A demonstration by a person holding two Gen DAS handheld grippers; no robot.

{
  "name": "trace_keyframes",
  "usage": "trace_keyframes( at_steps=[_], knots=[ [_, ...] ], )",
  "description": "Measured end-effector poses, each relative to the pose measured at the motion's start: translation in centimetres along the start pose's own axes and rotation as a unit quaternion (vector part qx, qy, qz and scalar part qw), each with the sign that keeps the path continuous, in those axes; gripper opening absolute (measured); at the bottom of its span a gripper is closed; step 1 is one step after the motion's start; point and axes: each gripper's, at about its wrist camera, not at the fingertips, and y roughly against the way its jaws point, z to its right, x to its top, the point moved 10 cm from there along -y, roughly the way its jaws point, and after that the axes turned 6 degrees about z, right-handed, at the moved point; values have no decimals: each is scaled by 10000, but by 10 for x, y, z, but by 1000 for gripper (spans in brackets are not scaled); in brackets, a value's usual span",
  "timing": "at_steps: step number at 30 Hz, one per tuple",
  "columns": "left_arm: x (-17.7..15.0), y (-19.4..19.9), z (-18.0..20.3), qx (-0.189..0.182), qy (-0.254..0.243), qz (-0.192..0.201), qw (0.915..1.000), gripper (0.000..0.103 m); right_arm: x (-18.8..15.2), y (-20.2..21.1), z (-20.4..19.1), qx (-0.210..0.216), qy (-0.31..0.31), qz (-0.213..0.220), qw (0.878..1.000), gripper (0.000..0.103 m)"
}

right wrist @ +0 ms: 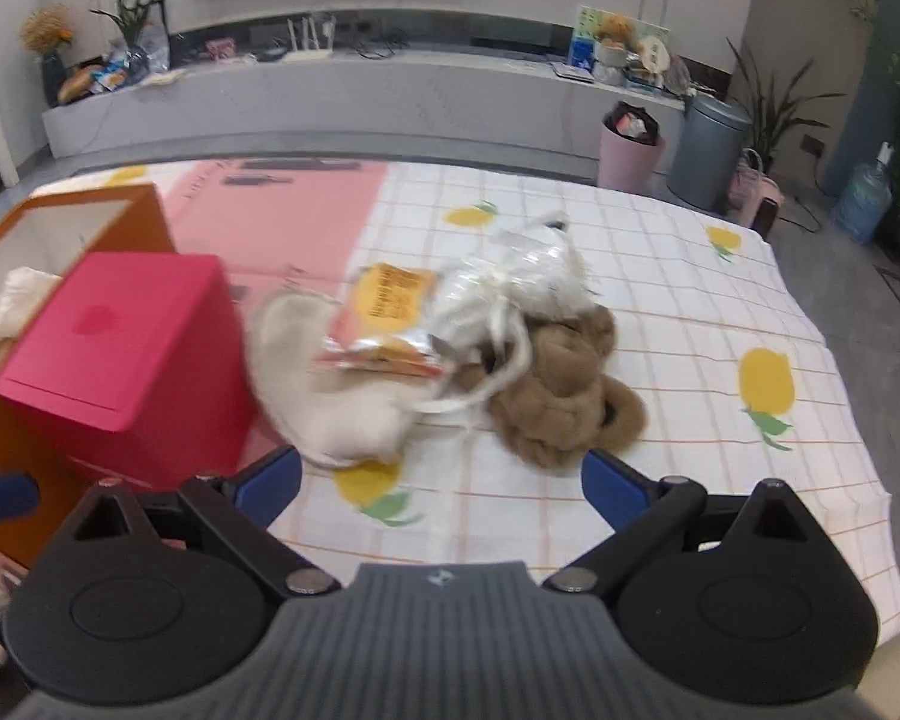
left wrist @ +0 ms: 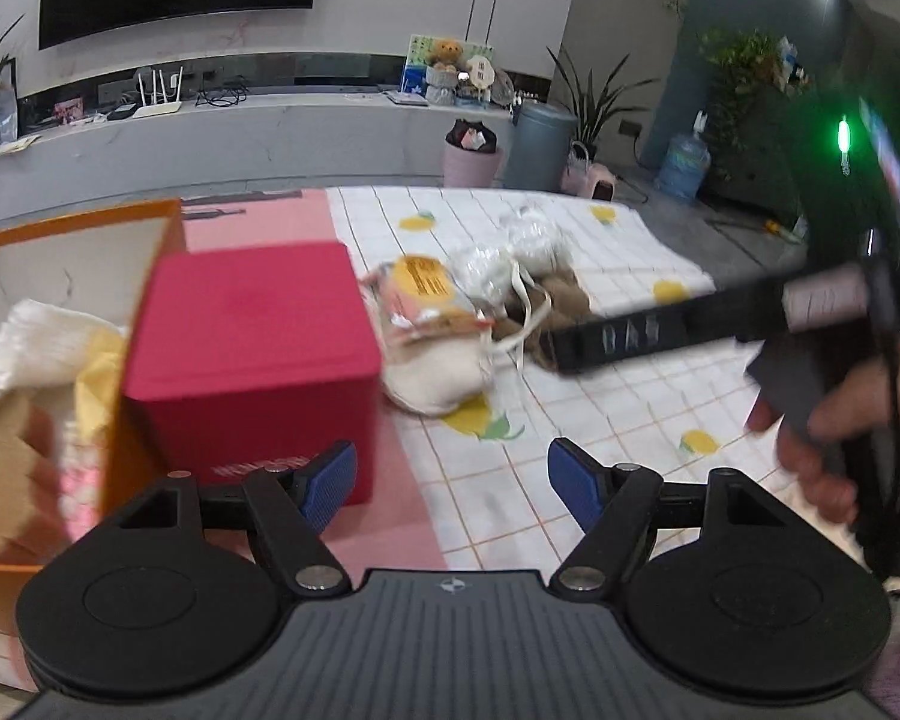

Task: Organize soft objects
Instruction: 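Move both tools toward the brown rope toy and clear plastic bag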

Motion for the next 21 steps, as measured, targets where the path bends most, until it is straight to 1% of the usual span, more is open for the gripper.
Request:
trace_keyframes(
  at_steps=[2,3,6,8,10,12,15,18,21],
  knots=[
    [-6,-13,9,109,13,37,9999,86,7,-5,10,3,-75,95,9999,98],
    [-9,-19,15,149,14,78,9999,86,12,-8,15,26,-219,136,9997,98],
    [-17,-39,28,377,178,269,9988,86,21,-23,34,156,-881,184,9958,98],
    [-19,-47,31,507,347,476,9970,86,25,-34,42,279,-1185,223,9923,98],
    [-18,-58,33,712,484,561,9947,88,27,-46,50,100,-1486,210,9886,99],
    [-16,-68,34,807,647,610,9928,88,28,-58,52,30,-1476,162,9889,99],
    [-12,-81,25,1138,1060,697,9854,88,33,-72,58,-70,-1464,397,9884,99],
    [-11,-96,12,1462,1546,618,9751,88,35,-92,58,192,-1609,284,9864,99],
    [-11,-109,7,1533,1829,471,9699,88,38,-111,53,219,-1525,110,9880,99]
  ],
)
